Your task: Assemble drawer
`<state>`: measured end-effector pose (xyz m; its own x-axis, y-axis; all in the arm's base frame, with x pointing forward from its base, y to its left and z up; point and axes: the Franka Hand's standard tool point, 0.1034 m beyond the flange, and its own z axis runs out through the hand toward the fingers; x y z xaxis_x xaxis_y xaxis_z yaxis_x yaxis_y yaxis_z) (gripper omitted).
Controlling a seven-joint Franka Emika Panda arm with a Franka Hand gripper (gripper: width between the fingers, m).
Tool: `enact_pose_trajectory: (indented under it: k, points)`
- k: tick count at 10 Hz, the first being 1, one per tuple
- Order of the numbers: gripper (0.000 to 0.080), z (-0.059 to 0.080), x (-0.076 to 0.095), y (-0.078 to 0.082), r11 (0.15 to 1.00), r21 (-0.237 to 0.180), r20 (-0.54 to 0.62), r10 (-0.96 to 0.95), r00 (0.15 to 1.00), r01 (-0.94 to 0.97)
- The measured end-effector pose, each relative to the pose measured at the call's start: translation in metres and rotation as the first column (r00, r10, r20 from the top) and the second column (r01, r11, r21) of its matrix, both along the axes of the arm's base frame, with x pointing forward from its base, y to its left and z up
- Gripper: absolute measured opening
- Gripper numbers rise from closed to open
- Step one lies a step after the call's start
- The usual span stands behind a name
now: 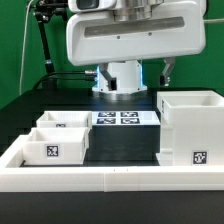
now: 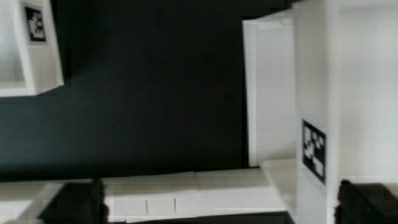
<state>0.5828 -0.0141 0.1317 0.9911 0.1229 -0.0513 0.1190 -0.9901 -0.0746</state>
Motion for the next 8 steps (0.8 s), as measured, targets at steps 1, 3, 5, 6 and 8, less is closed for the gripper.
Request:
enact_pose_trajectory:
  k: [1, 3, 5, 6, 8]
  points:
    - [0.0649, -0.006, -0.005, -0.012, 0.998, -0.006, 0.026, 0.058, 0.998, -0.058]
    - [0.0649, -0.023, -0.02, -0.039, 1.0, 0.005, 0.038, 0.014, 0.999, -0.014]
    - [0.0649, -0.035, -0.023, -0.047, 0.999, 0.019, 0.035, -0.03, 0.999, 0.03]
    - [0.0649, -0.034, -0.022, -0.046, 0.999, 0.018, 0.036, -0.027, 0.999, 0.026]
    - [0.0649, -0.035, -0.023, -0.046, 0.999, 0.018, 0.035, -0.027, 0.999, 0.027]
